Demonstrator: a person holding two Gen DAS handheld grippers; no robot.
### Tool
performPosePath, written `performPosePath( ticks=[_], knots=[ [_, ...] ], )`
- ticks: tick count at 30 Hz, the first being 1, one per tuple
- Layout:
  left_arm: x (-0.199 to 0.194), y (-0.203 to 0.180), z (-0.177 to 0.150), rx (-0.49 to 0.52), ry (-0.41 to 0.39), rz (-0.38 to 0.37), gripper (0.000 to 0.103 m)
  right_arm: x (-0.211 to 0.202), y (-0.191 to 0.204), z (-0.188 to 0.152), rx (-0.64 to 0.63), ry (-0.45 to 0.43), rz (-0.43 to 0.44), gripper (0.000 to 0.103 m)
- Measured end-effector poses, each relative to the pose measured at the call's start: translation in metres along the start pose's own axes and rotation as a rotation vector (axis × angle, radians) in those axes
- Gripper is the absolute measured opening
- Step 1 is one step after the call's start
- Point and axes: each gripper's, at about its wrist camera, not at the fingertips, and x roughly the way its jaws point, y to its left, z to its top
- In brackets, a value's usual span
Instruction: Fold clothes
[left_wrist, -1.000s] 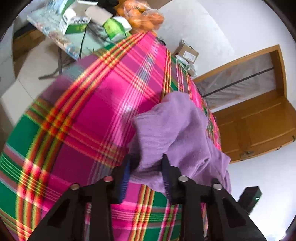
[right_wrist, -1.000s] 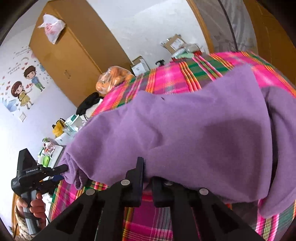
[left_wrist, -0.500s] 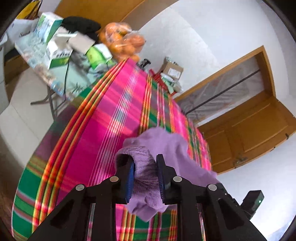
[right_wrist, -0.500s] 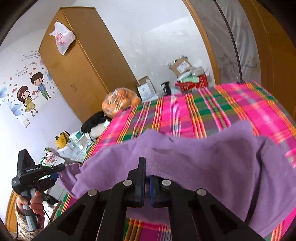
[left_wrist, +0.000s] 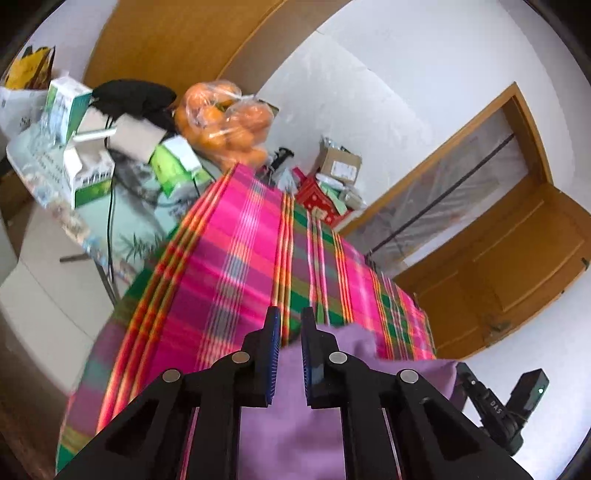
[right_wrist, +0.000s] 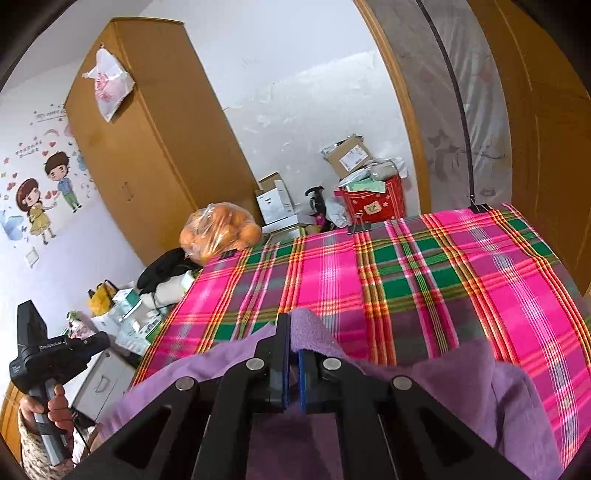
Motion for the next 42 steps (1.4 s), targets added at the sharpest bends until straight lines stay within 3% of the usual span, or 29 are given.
performPosePath(
  ticks=[5,8,12,16,17,19,23,30,33,38,40,42],
  knots=[
    [0.013,-0.003,0.0,0.013,0.051,-0.018,0.01,0.03,-0.008,0.013,0.026,0.033,-0.019,0.003],
    [0.016,-0.001,-0.015,0.057,0.105,0.005,0.012,0.043,-0.005,0.018,0.011,0.052,-0.006,0.003],
    [0.012,0.017,-0.039,0.042,0.165,0.03,0.018,0.05,-0.005,0.013,0.023,0.069,0.015,0.004],
    [0.003,0.036,-0.059,-0.023,0.2,0.024,0.029,0.051,-0.009,0.005,0.037,0.085,0.014,0.004],
    [0.002,0.039,-0.064,-0.041,0.211,0.013,0.04,0.05,-0.01,0.004,0.042,0.085,0.013,0.004],
    [-0.002,0.044,-0.075,-0.078,0.232,-0.01,0.051,0.049,-0.013,0.004,0.052,0.087,0.013,0.004],
    [-0.009,0.055,-0.097,-0.152,0.274,-0.056,0.059,0.048,-0.013,0.002,0.055,0.09,0.012,0.004],
    [-0.017,0.067,-0.133,-0.266,0.331,-0.151,0.064,0.048,-0.012,-0.002,0.047,0.091,0.01,0.004],
    [-0.005,0.06,-0.142,-0.27,0.381,-0.152,0.064,0.048,-0.013,-0.005,0.054,0.094,0.013,0.004],
    [0.006,0.049,-0.139,-0.291,0.365,-0.144,0.064,0.044,-0.013,-0.005,0.059,0.093,0.021,0.004],
    [0.008,0.047,-0.135,-0.298,0.351,-0.132,0.06,0.041,-0.014,-0.005,0.055,0.091,0.026,0.004],
    [0.009,0.044,-0.13,-0.292,0.336,-0.118,0.041,0.039,-0.014,-0.004,0.05,0.091,0.026,0.004]
  ],
)
